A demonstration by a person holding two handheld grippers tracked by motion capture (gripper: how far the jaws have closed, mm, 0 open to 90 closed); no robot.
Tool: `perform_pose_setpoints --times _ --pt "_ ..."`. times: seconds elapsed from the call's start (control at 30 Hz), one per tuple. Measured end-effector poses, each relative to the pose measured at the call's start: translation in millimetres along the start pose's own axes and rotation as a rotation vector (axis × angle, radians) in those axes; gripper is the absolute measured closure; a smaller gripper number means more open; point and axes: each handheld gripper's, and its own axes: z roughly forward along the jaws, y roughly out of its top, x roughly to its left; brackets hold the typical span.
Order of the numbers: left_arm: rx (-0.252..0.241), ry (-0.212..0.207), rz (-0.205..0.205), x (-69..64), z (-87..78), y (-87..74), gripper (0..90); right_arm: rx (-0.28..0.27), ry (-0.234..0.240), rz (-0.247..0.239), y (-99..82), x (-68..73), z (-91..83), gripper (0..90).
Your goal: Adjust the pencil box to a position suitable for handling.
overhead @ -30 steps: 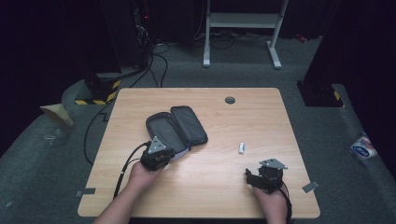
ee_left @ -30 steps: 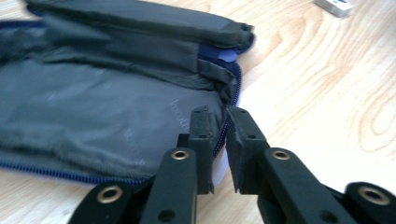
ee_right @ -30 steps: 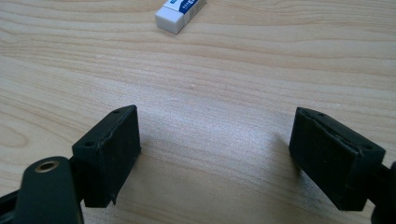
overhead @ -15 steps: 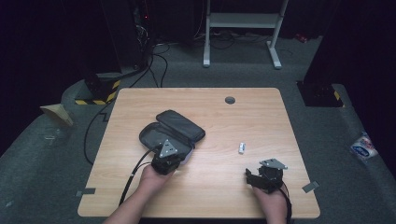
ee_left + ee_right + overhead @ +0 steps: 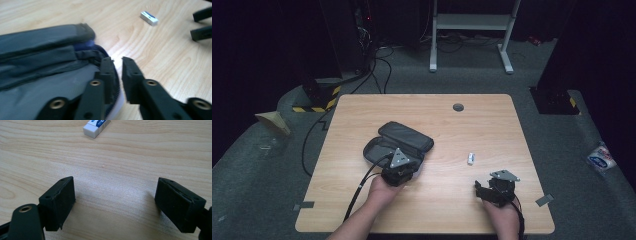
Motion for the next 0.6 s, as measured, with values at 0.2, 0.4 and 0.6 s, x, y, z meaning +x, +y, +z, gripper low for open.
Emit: perform_pose_setpoints --times 0.2,0.4,0.6 --pt "-0.049 0.106 -0.027 35.1 -27.7 -2.1 61.7 0.000 0.000 0.000 0.0 0.0 0.0 16.2" --pt "-0.024 0.272 -0.106 92.5 -56.1 -20.4 46.5 0.000 0.000 -0.001 0.0 0.1 0.0 16.2" --pt "-0.010 0.295 -0.187 116.9 -68.4 -45.4 38.7 -0.001 -0.002 0.000 -0.1 0.2 0.0 16.2"
